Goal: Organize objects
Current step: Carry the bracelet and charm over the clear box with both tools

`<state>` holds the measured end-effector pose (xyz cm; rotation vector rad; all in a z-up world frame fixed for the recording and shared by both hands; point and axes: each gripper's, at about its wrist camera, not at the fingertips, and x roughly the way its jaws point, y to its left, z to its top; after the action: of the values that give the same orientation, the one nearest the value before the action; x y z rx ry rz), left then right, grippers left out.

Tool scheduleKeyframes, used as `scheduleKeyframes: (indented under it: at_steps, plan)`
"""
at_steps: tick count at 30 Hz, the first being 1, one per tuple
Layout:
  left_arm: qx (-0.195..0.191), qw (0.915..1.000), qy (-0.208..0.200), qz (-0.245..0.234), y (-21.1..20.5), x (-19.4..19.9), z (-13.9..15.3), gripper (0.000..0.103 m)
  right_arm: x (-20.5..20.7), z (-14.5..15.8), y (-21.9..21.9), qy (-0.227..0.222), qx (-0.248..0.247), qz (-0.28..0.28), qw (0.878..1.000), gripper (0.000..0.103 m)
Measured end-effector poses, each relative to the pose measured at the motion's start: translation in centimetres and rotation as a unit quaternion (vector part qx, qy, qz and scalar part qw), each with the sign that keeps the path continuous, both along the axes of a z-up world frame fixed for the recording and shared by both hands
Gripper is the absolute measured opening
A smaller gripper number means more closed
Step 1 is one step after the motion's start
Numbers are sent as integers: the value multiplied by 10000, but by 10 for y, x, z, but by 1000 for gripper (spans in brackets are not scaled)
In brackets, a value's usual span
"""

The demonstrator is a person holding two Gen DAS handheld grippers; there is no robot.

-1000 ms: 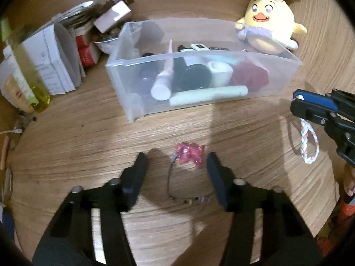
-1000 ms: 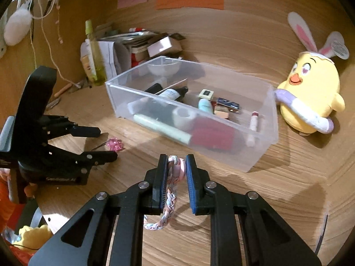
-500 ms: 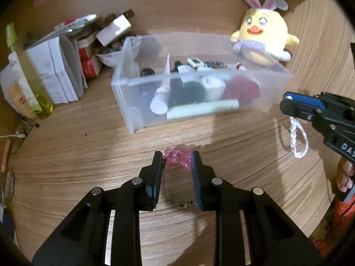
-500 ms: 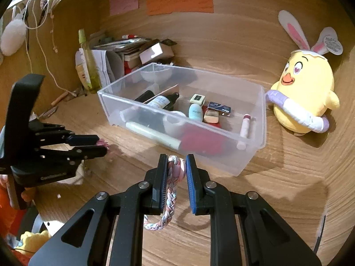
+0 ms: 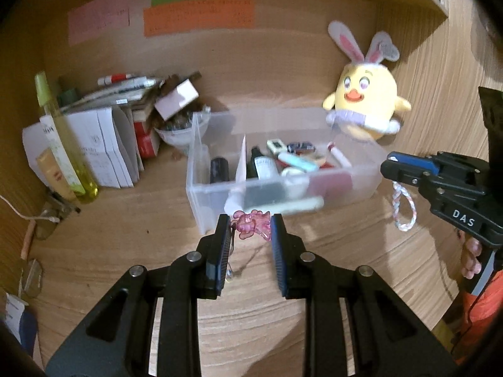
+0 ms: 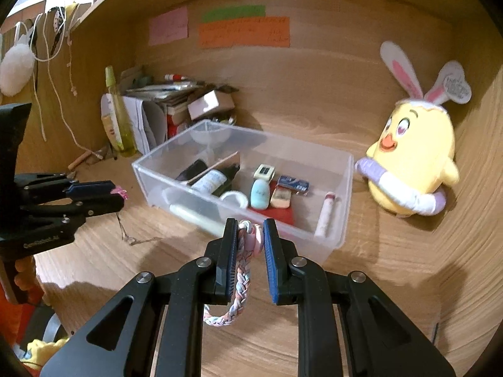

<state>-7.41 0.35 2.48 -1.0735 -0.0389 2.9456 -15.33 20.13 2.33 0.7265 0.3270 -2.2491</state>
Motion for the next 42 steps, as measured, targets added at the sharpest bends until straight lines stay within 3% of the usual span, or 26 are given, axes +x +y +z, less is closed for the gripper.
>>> scheduleKeyframes:
  at_steps: [11,25,31,42]
  plan:
    - [27,9987,503,82,-1,-1,36,25,-15,31,-4,311,-170,-105,9993,15]
    - [115,9963,809,271,-17,-27,63,25,-33,60,-16,579,-271,-174,9978,15]
    - [196,9964,751,332,-20,-46,61,25,-49,53,-20,504,-197,-293,9981,15]
    - [261,9985,316,366,-24,-79,28,25,-92,8,-20,-92,92,-647,9978,15]
